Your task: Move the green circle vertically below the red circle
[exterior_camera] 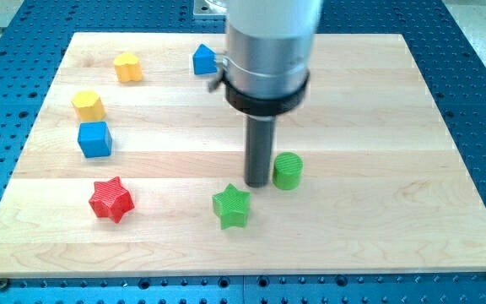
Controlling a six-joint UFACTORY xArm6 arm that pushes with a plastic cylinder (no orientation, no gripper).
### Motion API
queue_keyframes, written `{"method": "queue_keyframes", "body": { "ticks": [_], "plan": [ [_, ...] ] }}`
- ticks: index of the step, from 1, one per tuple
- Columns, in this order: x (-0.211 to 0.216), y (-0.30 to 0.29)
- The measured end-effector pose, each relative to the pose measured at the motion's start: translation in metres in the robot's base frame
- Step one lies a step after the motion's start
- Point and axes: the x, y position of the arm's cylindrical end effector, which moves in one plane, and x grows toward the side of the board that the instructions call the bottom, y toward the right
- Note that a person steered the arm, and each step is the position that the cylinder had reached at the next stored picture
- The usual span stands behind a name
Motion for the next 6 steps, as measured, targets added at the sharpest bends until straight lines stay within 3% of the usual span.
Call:
{"method": "queue_keyframes", "body": {
  "ticks": [1,2,3,4,5,6],
  "plan": [
    [-0.006,-0.004],
    [0.015,0.046],
    [-0.018,0.053],
    [0.010,0.064],
    [0.008,0.065],
    [-0.043,0.030]
  ]
}}
